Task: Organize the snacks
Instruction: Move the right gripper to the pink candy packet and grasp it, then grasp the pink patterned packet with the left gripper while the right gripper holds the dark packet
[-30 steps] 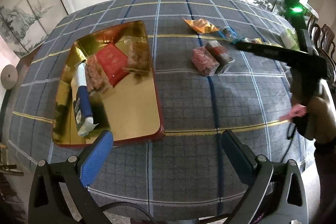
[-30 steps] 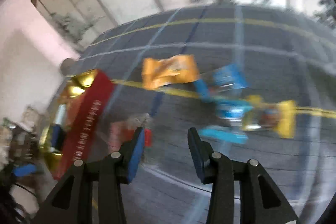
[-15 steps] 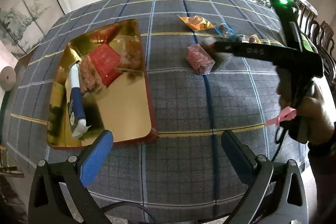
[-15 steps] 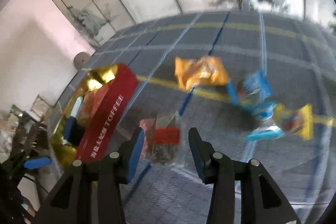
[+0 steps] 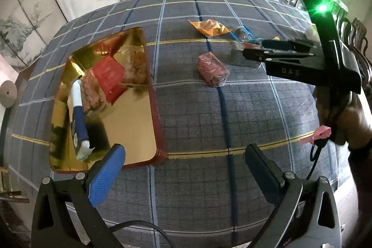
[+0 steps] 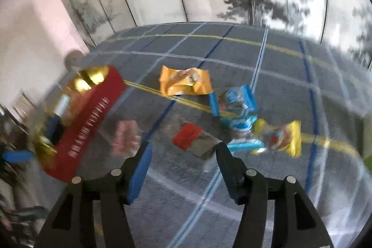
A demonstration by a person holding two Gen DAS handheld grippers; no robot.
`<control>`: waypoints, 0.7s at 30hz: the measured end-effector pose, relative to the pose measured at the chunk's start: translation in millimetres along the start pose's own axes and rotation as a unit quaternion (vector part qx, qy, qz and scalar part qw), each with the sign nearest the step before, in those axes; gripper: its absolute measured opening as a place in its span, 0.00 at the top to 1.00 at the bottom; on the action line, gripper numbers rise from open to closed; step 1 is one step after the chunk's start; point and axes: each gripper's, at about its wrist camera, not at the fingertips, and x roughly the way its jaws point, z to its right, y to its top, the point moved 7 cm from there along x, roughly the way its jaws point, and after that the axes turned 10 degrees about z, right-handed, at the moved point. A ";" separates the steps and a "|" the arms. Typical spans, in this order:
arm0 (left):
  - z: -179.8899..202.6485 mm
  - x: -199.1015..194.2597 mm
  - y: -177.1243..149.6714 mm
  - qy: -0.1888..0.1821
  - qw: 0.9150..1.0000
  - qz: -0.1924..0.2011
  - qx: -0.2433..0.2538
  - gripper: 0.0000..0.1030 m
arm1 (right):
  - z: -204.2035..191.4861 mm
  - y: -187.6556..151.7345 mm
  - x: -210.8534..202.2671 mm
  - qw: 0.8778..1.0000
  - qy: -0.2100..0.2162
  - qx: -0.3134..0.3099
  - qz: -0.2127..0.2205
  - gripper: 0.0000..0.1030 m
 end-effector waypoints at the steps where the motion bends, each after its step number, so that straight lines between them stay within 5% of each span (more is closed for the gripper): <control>1: 0.2 0.1 -0.2 -0.001 1.000 -0.001 -0.001 0.01 | -2.3 1.7 2.3 1.000 -0.009 -0.029 0.003 0.43; 6: -0.7 4.5 1.4 -0.002 1.000 -0.006 -0.009 0.01 | -15.3 15.5 6.6 0.990 0.008 -0.143 0.001 0.43; 11: 0.6 10.7 2.5 -0.004 1.000 -0.012 -0.014 0.01 | -26.9 14.1 32.3 0.966 0.059 -0.235 -0.084 0.43; 14: 1.9 11.7 6.8 0.002 1.000 -0.007 -0.008 0.01 | -21.7 1.2 53.1 0.956 0.055 -0.252 -0.139 0.57; 15: 2.3 11.5 8.6 0.002 1.000 -0.004 -0.007 0.02 | -20.6 5.0 52.5 0.963 0.064 -0.225 -0.133 0.74; 21: 8.5 5.8 28.3 -0.015 1.000 0.020 -0.001 0.03 | -13.6 -24.4 -5.9 0.990 0.062 -0.103 -0.079 0.74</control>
